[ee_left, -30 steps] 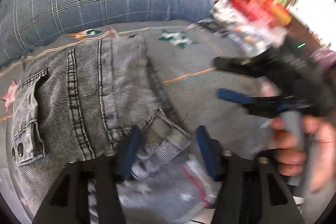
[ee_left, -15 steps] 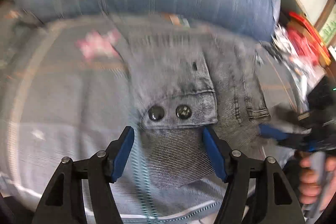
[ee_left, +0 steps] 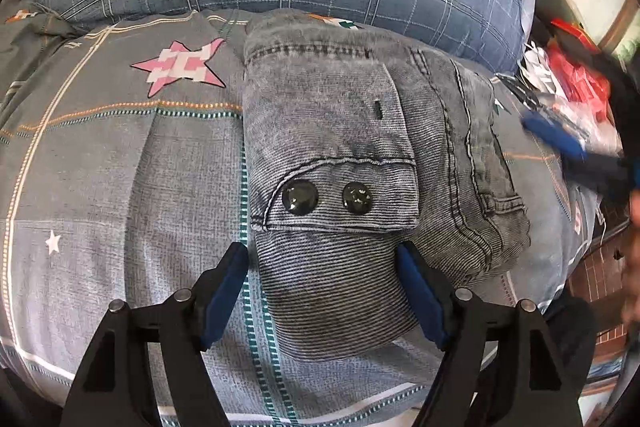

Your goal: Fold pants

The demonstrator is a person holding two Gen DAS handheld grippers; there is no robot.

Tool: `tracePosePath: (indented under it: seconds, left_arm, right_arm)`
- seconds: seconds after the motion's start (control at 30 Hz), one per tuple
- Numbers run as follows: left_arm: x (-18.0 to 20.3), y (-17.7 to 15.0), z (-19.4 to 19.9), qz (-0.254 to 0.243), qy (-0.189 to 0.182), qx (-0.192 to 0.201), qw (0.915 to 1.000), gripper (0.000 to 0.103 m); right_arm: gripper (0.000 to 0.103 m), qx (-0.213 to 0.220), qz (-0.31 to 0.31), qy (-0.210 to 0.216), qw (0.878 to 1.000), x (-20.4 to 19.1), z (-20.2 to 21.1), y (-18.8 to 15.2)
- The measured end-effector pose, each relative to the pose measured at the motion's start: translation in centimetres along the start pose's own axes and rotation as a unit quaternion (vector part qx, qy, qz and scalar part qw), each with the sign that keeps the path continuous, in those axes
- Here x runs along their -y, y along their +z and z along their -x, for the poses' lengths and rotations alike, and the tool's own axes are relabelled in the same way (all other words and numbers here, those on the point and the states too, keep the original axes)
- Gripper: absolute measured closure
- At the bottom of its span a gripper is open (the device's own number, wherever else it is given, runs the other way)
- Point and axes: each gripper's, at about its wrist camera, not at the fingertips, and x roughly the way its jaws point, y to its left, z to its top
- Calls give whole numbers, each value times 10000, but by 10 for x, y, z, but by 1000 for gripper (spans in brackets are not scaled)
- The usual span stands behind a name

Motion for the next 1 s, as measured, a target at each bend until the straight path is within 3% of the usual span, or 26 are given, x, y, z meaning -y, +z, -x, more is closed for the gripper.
tracePosePath:
  seconds: [0.1,0.13,0.2,0.3,0.4,0.43,0.53,0.57,0.6,0.63,0.7,0.73,0.77,0.87,1.0]
  left_arm:
    - [5,-2,4,-299,215,84,9993,25]
    - [12,-1,0,-319,233,92,9992,25]
    - [12,-3,1,-292,226,82,9993,25]
    - [13,0,11,-221,73,116,9997,26]
    - [14,6,34,-241,95,495,9984,26]
    - [15,8,45,-216,67,682,9974,26]
    - [12,12,48,-122,352,959,9947,26]
    - [11,11,42,-98,532,882,9946,26]
    - [9,10,24,-151,704,523,9960,25]
    - [8,8,9,-183,724,257,9969,25]
    - [2,3,3,-9,609,289,9977,19]
    - [1,5,4,63,564,242,9981,19]
    - [2,6,5,77,567,200,9982,19]
    - [6,6,7,-35,621,236,9978,19]
    - [5,7,6,-15,578,223,9981,19]
  right_arm:
    - [29,-96,84,-3,9999,-5,-28,30]
    - [28,-190,-79,-281,9994,5,-40,37]
    - [28,-524,-220,-1240,9907,43,-72,43]
    - [33,-279,-372,-1057,9933,51,-65,39]
    - [32,-348,11,-1396,9896,27,-55,36]
    - [32,-311,178,-1292,9910,16,-50,34]
    - [32,-236,560,-1131,9917,-5,-44,33]
    - [32,-203,774,-1311,9881,-10,-44,32]
    - [32,-195,951,-1604,9823,-14,-49,32]
    - [29,-236,1183,-2111,9700,-15,-57,31]
    - [27,-653,1859,-3528,9147,-2,-94,22]
    - [24,-826,2135,-3756,8980,5,-106,14]
    - [17,-703,2186,-3838,8944,2,-102,12]
    - [17,-637,1945,-3642,9085,-12,-89,16]
    - [17,-339,2382,-3414,9086,-51,-79,21]
